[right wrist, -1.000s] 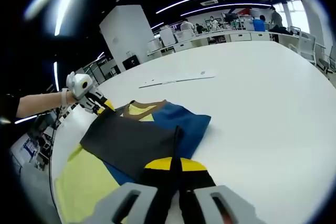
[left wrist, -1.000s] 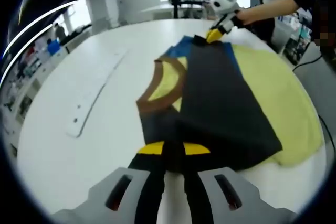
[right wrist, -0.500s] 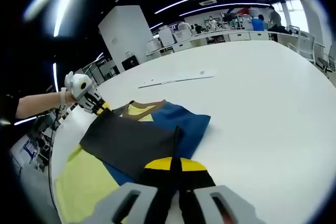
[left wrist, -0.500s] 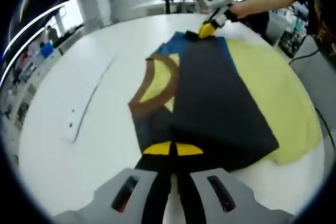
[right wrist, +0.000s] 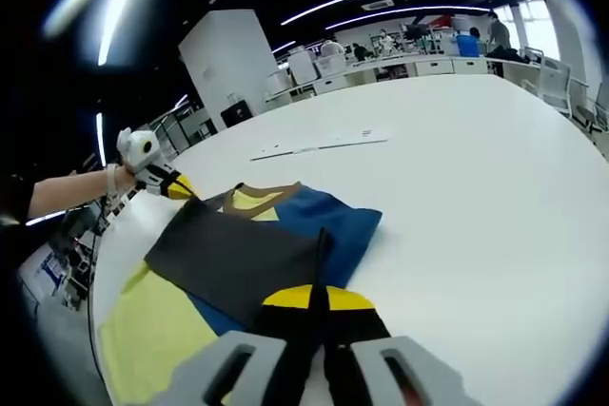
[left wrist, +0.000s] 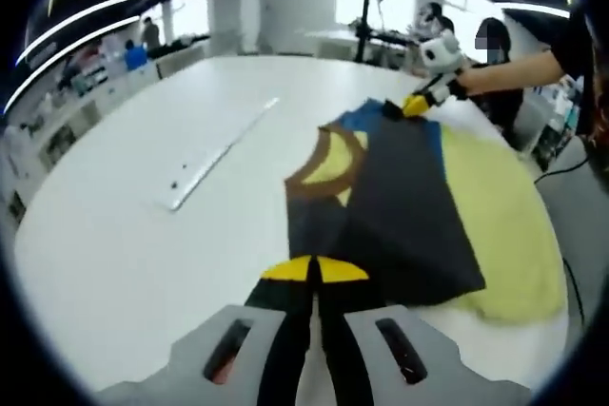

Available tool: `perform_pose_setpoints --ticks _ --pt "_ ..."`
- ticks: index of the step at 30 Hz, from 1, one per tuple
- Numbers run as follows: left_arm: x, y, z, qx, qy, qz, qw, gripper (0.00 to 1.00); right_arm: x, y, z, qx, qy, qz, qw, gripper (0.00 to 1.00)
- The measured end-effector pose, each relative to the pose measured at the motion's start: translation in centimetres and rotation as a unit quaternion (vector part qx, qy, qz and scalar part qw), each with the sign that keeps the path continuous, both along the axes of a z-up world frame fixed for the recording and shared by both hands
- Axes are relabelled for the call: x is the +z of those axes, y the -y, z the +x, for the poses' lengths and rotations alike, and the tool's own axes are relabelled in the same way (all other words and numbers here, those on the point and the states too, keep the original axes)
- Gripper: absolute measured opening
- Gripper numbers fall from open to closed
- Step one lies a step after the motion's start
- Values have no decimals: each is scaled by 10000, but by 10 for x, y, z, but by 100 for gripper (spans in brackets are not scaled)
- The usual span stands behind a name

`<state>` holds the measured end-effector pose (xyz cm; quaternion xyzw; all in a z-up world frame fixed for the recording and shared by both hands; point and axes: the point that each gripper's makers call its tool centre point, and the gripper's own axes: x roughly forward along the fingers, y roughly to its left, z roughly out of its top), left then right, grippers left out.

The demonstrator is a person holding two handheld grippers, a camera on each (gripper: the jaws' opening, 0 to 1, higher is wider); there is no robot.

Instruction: Fold the garment on the visible template until the final outline fits inside the template.

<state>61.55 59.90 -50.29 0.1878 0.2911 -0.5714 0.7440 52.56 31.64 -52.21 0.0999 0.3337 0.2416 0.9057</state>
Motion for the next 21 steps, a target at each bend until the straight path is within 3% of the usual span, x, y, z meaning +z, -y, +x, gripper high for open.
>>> perform_pose_setpoints --ticks 8,19,21 --pt "-10 -18 0 240 -50 114 9996 0 -1 2 0 -56 -81 46 9999 0" --pt "-21 -19 1 318 -77 340 9989 0 -2 2 -3 -113 -172 126 9997 0" --pt "-27 -26 4 345 59 596 9976 0 -2 2 -4 -86 -158 61 9998 0"
